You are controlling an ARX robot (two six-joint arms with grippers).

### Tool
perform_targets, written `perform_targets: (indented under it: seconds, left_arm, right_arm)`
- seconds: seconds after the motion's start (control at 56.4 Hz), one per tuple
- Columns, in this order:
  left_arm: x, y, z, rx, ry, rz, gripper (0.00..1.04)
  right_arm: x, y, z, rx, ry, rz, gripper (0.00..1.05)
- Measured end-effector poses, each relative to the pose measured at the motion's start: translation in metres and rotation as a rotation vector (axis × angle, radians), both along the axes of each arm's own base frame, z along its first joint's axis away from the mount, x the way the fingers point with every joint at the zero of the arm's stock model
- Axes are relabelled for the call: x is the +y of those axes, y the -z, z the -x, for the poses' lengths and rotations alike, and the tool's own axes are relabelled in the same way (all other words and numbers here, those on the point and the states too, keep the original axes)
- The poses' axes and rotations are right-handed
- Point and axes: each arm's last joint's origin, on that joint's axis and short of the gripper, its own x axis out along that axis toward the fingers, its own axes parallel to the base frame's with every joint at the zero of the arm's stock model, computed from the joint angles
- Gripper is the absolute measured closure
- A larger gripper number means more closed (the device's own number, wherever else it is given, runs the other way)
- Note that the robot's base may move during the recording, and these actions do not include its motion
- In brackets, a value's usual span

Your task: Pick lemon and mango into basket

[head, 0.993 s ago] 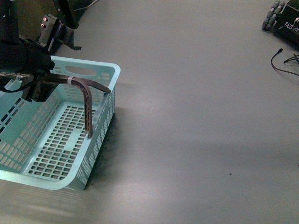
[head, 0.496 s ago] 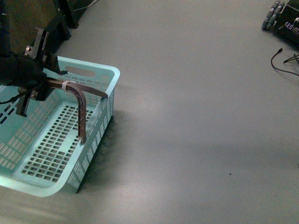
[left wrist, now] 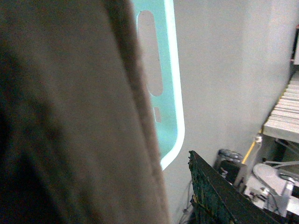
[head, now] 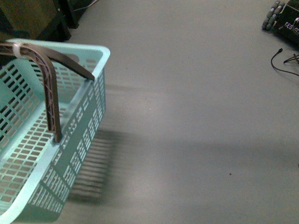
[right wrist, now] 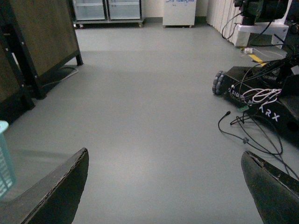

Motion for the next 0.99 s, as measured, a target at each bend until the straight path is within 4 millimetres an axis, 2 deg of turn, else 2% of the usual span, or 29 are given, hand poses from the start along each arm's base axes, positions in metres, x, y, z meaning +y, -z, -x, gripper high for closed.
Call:
perform_targets:
  seconds: [0.23, 0.55, 0.762, 0.993]
  left_arm:
    - [0.001, -0.068, 0.046, -0.116, -0.018, 0.028, 0.78]
    - [0.003, -0.135, 0.097, -0.222, -0.035, 0.069, 0.78]
    - [-0.003, -0.159, 0.112, -0.249, -0.004, 0.079, 0.78]
    - [-0.005, -0.168, 0.117, -0.268, 0.011, 0.078, 0.78]
  right_arm:
    - [0.0, 0.0, 0.0, 0.0, 0.0, 0.0, 0.09]
    - [0.0, 0.0, 0.0, 0.0, 0.0, 0.0, 0.09]
    - [0.0, 0.0, 0.0, 0.0, 0.0, 0.0, 0.09]
    - [0.0, 0.0, 0.0, 0.0, 0.0, 0.0, 0.09]
